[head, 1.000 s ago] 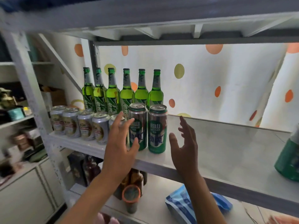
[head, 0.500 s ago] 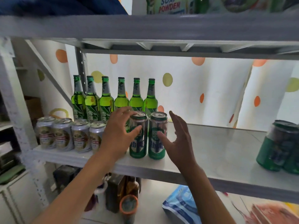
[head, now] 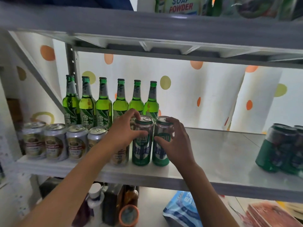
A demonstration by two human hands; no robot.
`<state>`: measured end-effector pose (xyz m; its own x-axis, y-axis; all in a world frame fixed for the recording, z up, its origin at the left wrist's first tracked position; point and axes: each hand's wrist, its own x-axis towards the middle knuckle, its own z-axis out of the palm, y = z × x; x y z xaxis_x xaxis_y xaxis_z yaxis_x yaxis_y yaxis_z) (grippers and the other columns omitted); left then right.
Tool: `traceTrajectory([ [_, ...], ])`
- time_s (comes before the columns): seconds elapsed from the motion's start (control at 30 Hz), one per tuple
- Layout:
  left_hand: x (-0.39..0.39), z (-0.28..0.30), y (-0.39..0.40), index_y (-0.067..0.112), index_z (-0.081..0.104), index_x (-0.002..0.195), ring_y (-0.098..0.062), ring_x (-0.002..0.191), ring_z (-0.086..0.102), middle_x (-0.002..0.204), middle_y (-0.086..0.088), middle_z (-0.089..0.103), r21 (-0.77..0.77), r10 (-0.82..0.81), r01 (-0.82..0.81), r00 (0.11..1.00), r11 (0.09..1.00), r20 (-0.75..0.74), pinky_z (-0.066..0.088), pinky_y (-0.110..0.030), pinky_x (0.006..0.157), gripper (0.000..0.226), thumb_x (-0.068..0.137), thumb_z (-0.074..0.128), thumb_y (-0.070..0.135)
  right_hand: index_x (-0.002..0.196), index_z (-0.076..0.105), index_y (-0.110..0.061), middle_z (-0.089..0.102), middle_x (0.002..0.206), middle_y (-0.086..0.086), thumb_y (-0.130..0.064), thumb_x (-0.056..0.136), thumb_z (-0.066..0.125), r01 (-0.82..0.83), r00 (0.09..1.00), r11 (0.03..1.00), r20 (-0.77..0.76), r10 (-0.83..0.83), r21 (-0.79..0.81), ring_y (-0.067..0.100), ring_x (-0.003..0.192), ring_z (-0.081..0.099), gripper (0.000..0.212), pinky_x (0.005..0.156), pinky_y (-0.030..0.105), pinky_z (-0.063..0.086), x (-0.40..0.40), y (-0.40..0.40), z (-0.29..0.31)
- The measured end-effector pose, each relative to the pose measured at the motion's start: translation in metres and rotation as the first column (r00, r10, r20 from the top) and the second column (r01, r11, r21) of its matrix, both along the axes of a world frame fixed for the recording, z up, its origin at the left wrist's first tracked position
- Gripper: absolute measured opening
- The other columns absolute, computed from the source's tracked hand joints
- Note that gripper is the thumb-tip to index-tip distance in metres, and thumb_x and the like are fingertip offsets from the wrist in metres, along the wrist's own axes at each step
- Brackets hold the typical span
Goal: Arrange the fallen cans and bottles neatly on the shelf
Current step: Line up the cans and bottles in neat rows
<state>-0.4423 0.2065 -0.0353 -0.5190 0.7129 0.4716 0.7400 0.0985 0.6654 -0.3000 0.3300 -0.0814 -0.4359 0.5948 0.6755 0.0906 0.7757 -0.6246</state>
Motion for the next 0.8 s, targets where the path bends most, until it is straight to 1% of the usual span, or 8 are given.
traceTrajectory([
  [0.1,-0.002,0.004,0.003,0.026,0.048,0.093,-0.011,0.099,0.056,0.119,0.004,0.059,-0.02,-0.017,0.016,0.999,1.0,-0.029,0.041,-0.028,0.081,0.046,0.067,0.086,0.029,0.118,0.048,-0.037,0.06,0.118,-0.014,-0.025,0.071,0.083,0.022,0.999,1.0,0.032,-0.022,-0.001,0.004,0.099,0.062,0.059,0.083,0.028,0.049,-0.002,0.001,0.001],
  [0.2,-0.003,0.004,0.005,0.026,0.047,0.093,-0.014,0.093,0.06,0.108,0.005,0.062,-0.044,-0.016,0.013,0.997,0.999,-0.072,0.045,-0.03,0.081,0.047,0.067,0.085,0.033,0.118,0.048,-0.035,0.061,0.116,-0.014,-0.024,0.073,0.081,0.027,0.999,1.0,0.031,-0.026,-0.004,0.003,0.096,0.06,0.057,0.079,0.023,0.044,-0.002,0.001,0.0],
  [0.27,-0.003,0.003,0.007,0.027,0.046,0.093,-0.017,0.092,0.062,0.106,0.006,0.063,-0.042,-0.023,0.019,0.996,0.999,-0.088,0.049,-0.035,0.083,0.046,0.069,0.084,0.034,0.118,0.049,-0.036,0.061,0.116,-0.014,-0.022,0.073,0.081,0.023,1.0,1.0,0.015,-0.023,-0.008,-0.002,0.093,0.06,0.057,0.08,0.023,0.046,-0.001,-0.001,0.0],
  [0.33,0.0,0.002,0.007,0.026,0.045,0.092,-0.02,0.09,0.064,0.105,0.003,0.066,-0.022,-0.031,0.029,0.994,0.999,-0.101,0.052,-0.039,0.082,0.045,0.07,0.083,0.035,0.115,0.05,-0.041,0.062,0.114,-0.016,-0.018,0.07,0.082,0.018,0.999,0.999,-0.026,-0.019,-0.033,-0.007,0.093,0.061,0.06,0.082,0.027,0.053,0.0,-0.003,0.001],
  [0.43,0.007,0.003,0.008,0.023,0.05,0.089,-0.02,0.087,0.064,0.1,0.005,0.065,0.053,-0.03,0.037,0.992,0.998,-0.12,0.053,-0.038,0.079,0.044,0.065,0.087,0.031,0.11,0.054,-0.042,0.064,0.108,-0.021,-0.014,0.063,0.084,0.01,0.993,0.994,-0.114,-0.023,-0.11,0.001,0.095,0.064,0.062,0.083,0.039,0.058,0.006,-0.005,0.002],
  [0.57,0.021,-0.002,0.012,0.023,0.055,0.083,-0.009,0.082,0.064,0.091,0.013,0.064,0.155,-0.067,0.073,0.997,0.985,-0.046,0.049,-0.024,0.069,0.042,0.059,0.09,0.025,0.106,0.058,-0.039,0.064,0.102,-0.029,-0.008,0.059,0.086,0.025,0.983,0.989,-0.178,-0.051,-0.145,0.001,0.096,0.065,0.063,0.082,0.032,0.059,0.021,-0.005,0.003],
  [0.67,0.032,-0.006,0.022,0.024,0.057,0.083,-0.003,0.083,0.063,0.092,0.011,0.067,0.223,-0.099,0.087,0.994,0.971,0.043,0.052,-0.027,0.071,0.042,0.058,0.09,0.023,0.106,0.057,-0.044,0.064,0.101,-0.031,-0.008,0.06,0.087,0.05,0.981,0.99,-0.178,-0.073,-0.133,0.0,0.096,0.064,0.065,0.078,0.022,0.055,0.035,0.002,0.005],
  [0.8,0.048,0.001,0.044,0.028,0.055,0.079,0.004,0.082,0.061,0.088,0.016,0.067,0.279,-0.056,0.041,0.997,0.96,0.046,0.051,-0.025,0.068,0.042,0.057,0.091,0.029,0.109,0.056,-0.046,0.063,0.104,-0.03,-0.012,0.061,0.087,0.054,0.979,0.992,-0.191,-0.075,-0.113,0.001,0.1,0.063,0.066,0.085,0.026,0.056,0.051,0.028,0.014],
])
